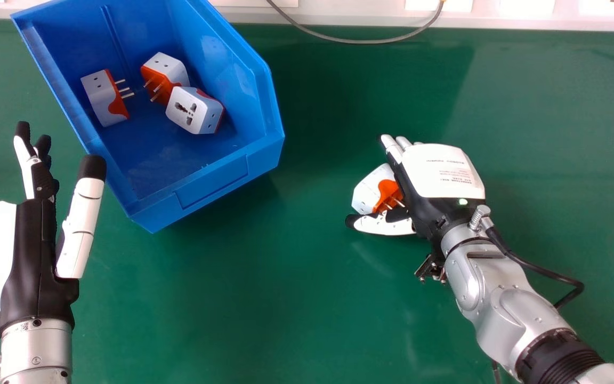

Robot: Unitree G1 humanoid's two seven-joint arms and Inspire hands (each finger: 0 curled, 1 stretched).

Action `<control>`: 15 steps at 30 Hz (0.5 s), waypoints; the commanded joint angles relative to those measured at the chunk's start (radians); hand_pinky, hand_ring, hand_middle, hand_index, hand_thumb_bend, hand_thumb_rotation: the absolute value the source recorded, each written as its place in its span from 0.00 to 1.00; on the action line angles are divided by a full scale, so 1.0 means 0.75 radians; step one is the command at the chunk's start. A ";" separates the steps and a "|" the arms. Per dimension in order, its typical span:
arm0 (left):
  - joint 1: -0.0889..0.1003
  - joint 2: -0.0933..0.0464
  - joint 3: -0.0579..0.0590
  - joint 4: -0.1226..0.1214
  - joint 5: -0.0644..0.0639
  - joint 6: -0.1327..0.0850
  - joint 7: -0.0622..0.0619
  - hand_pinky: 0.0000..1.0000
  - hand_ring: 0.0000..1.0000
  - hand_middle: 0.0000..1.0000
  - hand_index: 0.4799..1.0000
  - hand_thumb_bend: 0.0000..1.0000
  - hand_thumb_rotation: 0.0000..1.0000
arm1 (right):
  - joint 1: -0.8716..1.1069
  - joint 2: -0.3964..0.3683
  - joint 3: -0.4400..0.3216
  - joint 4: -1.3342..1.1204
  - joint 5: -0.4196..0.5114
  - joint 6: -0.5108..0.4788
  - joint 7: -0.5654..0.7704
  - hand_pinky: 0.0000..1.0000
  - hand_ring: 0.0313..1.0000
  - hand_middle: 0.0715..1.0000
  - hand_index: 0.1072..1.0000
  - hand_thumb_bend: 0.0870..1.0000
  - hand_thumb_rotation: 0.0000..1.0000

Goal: Pick all objects and put in blue box

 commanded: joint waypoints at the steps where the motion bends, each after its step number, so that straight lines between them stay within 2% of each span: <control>1: 0.011 0.004 0.010 -0.043 -0.004 -0.003 0.006 0.97 1.00 1.00 1.00 0.69 1.00 | -0.053 -0.013 0.007 0.017 -0.011 -0.036 -0.056 0.52 0.56 0.60 0.62 0.46 0.46; 2: 0.011 0.004 0.010 -0.045 -0.005 -0.002 0.006 0.97 1.00 1.00 1.00 0.69 1.00 | -0.058 -0.013 0.008 0.033 -0.008 -0.051 -0.069 0.46 0.49 0.53 0.55 0.45 0.43; 3: 0.013 0.003 0.010 -0.049 -0.006 0.001 0.006 0.97 1.00 1.00 1.00 0.69 1.00 | -0.063 -0.012 0.006 0.050 -0.001 -0.071 -0.080 0.40 0.42 0.47 0.50 0.45 0.36; 4: 0.013 0.002 0.010 -0.052 -0.006 0.003 0.005 0.97 1.00 1.00 1.00 0.69 1.00 | -0.067 -0.011 0.004 0.062 0.005 -0.085 -0.088 0.37 0.39 0.44 0.48 0.45 0.32; 8: 0.016 0.002 0.009 -0.059 -0.006 0.004 0.005 0.97 1.00 1.00 1.00 0.69 1.00 | -0.083 -0.006 -0.002 0.103 0.023 -0.126 -0.104 0.37 0.39 0.44 0.48 0.45 0.32; 10: 0.017 0.003 0.009 -0.059 -0.007 0.003 0.004 0.97 1.00 1.00 1.00 0.70 1.00 | -0.094 -0.003 -0.012 0.124 0.040 -0.149 -0.104 0.30 0.32 0.37 0.45 0.45 0.23; 15: 0.025 0.005 0.009 -0.070 -0.002 0.001 0.002 0.97 1.00 1.00 1.00 0.71 1.00 | -0.119 0.005 -0.028 0.159 0.091 -0.174 -0.076 0.20 0.23 0.29 0.42 0.45 0.14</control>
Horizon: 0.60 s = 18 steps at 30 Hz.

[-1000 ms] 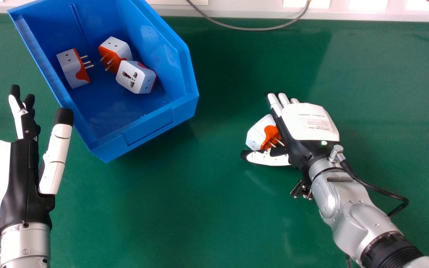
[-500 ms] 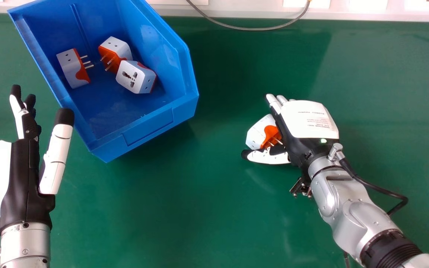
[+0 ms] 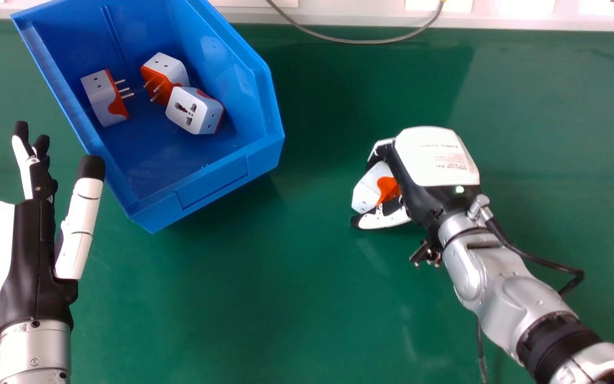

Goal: Pick all objects and put in blue box

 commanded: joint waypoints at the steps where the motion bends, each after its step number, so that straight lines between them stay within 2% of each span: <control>1: 0.010 0.006 0.009 -0.041 -0.002 -0.009 0.004 0.97 1.00 1.00 1.00 0.71 1.00 | -0.022 0.001 -0.009 0.023 0.024 -0.016 0.017 0.19 0.23 0.30 0.42 0.45 0.14; 8: 0.015 0.009 0.011 -0.043 -0.002 -0.011 0.004 0.97 1.00 1.00 1.00 0.71 1.00 | -0.031 0.008 -0.008 0.039 0.052 -0.040 0.001 0.29 0.33 0.39 0.42 0.45 0.13; 18: 0.016 0.010 0.010 -0.047 0.001 -0.007 0.004 0.97 1.00 1.00 1.00 0.70 1.00 | 0.013 0.001 -0.023 -0.053 0.076 -0.047 -0.006 0.25 0.29 0.36 0.42 0.44 0.13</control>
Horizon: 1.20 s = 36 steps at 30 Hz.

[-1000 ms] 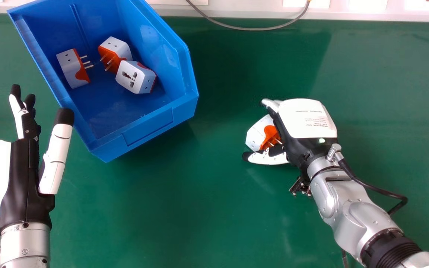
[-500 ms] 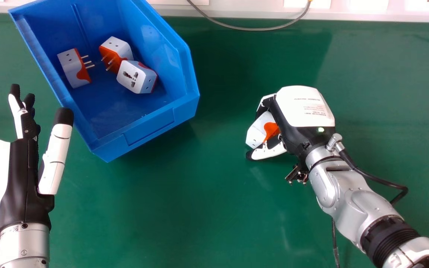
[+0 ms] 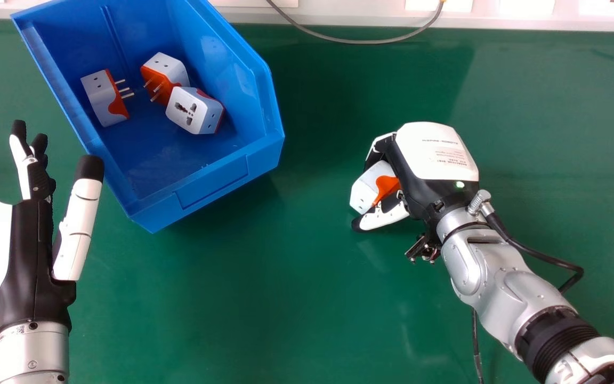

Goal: Pick all objects and put in blue box

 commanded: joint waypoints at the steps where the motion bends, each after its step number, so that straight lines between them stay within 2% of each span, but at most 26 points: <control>1: 0.003 0.009 0.009 -0.031 0.001 -0.006 0.004 0.97 1.00 1.00 1.00 0.70 1.00 | 0.018 -0.007 -0.016 -0.075 0.007 -0.008 -0.005 0.25 0.29 0.36 0.42 0.44 0.13; 5: 0.000 0.009 0.008 -0.029 0.003 -0.005 0.006 0.97 1.00 1.00 1.00 0.70 1.00 | 0.097 -0.037 -0.031 -0.262 0.013 0.010 0.024 0.21 0.24 0.32 0.42 0.44 0.12; 13: -0.023 0.016 0.011 -0.012 0.000 0.005 0.003 0.97 1.00 1.00 1.00 0.70 1.00 | 0.384 -0.117 -0.121 -0.911 0.034 0.063 0.173 0.20 0.25 0.32 0.42 0.44 0.12; 17: -0.041 0.019 0.010 -0.002 0.001 0.013 0.004 0.97 1.00 1.00 1.00 0.70 1.00 | 0.545 -0.146 -0.162 -1.255 0.023 0.079 0.262 0.19 0.25 0.31 0.42 0.44 0.12; 20: -0.064 0.022 0.010 0.017 0.000 0.021 0.006 0.97 1.00 1.00 1.00 0.70 1.00 | 0.642 -0.152 -0.176 -1.476 0.023 0.071 0.324 0.16 0.20 0.27 0.41 0.44 0.13; 22: -0.081 0.022 0.010 0.033 -0.002 0.024 0.008 0.97 1.00 1.00 1.00 0.69 1.00 | 0.673 -0.142 -0.163 -1.560 0.030 0.050 0.362 0.11 0.14 0.20 0.42 0.44 0.13; 28: -0.125 0.023 0.005 0.076 -0.001 0.022 0.014 0.97 1.00 1.00 1.00 0.65 1.00 | 0.554 -0.069 -0.098 -1.507 0.041 -0.082 0.409 0.06 0.09 0.16 0.42 0.44 0.13; 32: -0.134 0.022 0.007 0.094 -0.006 0.005 0.014 0.97 1.00 1.00 1.00 0.65 1.00 | 0.389 0.035 -0.070 -1.349 0.042 -0.153 0.386 0.04 0.06 0.12 0.42 0.44 0.13; 36: -0.134 0.020 0.005 0.098 -0.006 -0.005 0.015 0.97 1.00 1.00 1.00 0.64 1.00 | 0.182 0.189 -0.057 -1.136 0.087 -0.128 0.419 0.04 0.06 0.12 0.42 0.44 0.13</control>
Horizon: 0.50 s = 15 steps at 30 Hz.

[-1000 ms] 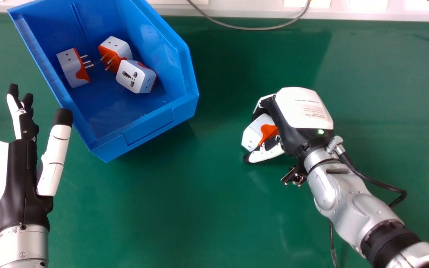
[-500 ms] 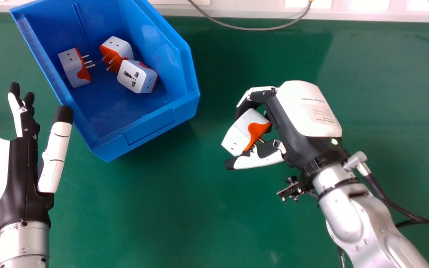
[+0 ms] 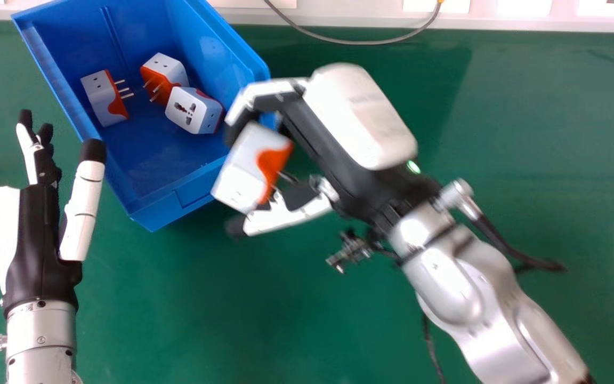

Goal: Pick all objects and put in blue box

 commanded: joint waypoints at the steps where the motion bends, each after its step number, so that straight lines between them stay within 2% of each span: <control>1: -0.007 0.007 -0.005 -0.015 -0.004 -0.031 0.005 0.97 1.00 1.00 1.00 0.64 1.00 | -0.153 0.109 -0.005 0.112 0.054 0.006 0.000 0.04 0.06 0.12 0.42 0.44 0.13; 2: -0.004 0.006 -0.005 -0.016 -0.004 -0.034 0.006 0.97 1.00 1.00 1.00 0.64 1.00 | -0.208 0.146 -0.007 0.180 0.066 0.011 -0.004 0.04 0.07 0.13 0.42 0.44 0.13; 4: 0.003 0.004 -0.005 -0.020 -0.004 -0.039 0.008 0.97 1.00 1.00 1.00 0.62 1.00 | -0.323 0.216 -0.015 0.318 0.087 0.034 -0.003 0.14 0.20 0.27 0.41 0.44 0.13; 6: 0.006 0.005 -0.005 -0.020 -0.003 -0.042 0.010 0.97 1.00 1.00 1.00 0.63 1.00 | -0.468 0.285 -0.026 0.491 0.096 0.058 -0.029 0.19 0.24 0.30 0.41 0.44 0.13; 12: 0.018 0.007 -0.005 -0.023 0.001 -0.050 0.014 0.97 1.00 1.00 1.00 0.70 1.00 | -0.762 0.398 -0.056 0.906 0.116 0.042 -0.144 0.19 0.24 0.31 0.41 0.44 0.13; 15: 0.028 0.007 -0.006 -0.030 0.007 -0.051 0.017 0.96 1.00 1.00 1.00 0.71 1.00 | -0.952 0.453 -0.030 1.175 0.077 0.077 -0.238 0.23 0.28 0.36 0.42 0.44 0.13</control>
